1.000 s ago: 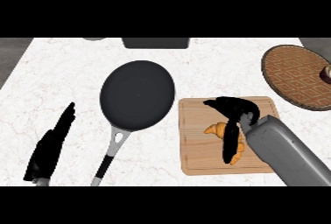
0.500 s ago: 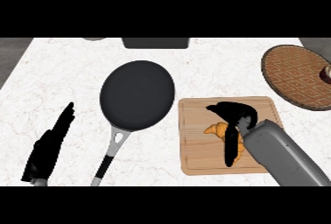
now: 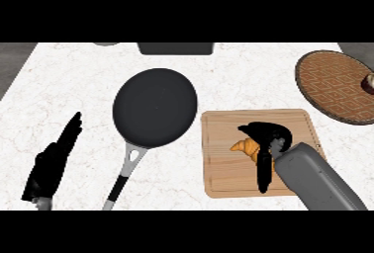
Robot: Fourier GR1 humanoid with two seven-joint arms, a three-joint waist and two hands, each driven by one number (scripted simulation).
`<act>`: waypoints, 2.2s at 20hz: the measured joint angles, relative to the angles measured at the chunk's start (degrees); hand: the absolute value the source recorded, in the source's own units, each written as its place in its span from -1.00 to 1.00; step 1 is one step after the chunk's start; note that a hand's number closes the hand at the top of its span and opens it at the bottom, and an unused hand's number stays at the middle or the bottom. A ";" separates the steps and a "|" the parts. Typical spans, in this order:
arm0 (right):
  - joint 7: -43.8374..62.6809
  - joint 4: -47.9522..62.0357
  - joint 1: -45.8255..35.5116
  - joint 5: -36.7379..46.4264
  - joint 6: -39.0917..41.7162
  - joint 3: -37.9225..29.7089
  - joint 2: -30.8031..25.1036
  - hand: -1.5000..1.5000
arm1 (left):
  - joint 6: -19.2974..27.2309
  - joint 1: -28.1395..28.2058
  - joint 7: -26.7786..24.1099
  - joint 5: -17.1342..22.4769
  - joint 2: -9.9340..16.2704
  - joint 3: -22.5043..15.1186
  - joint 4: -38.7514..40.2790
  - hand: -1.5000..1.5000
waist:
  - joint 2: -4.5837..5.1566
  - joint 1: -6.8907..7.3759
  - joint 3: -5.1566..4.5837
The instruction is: Pick the croissant from the cutting board and place it in the pan
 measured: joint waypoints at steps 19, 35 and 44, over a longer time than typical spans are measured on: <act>-7.48 4.41 4.03 11.16 -5.78 -7.60 6.69 1.00 | -3.05 0.71 -0.56 -3.45 -3.41 2.71 0.04 0.00 | -0.69 -0.13 -0.53; 1.84 -16.56 9.38 36.82 -33.64 -4.35 4.12 1.00 | -3.36 2.90 0.14 -4.23 -4.01 2.83 -2.24 0.00 | -0.42 -0.59 -0.03; -1.08 -18.49 -1.86 47.43 -41.17 -0.92 8.66 1.00 | -3.76 1.67 0.95 -4.82 -4.72 2.69 -2.53 0.00 | -0.06 0.34 -0.01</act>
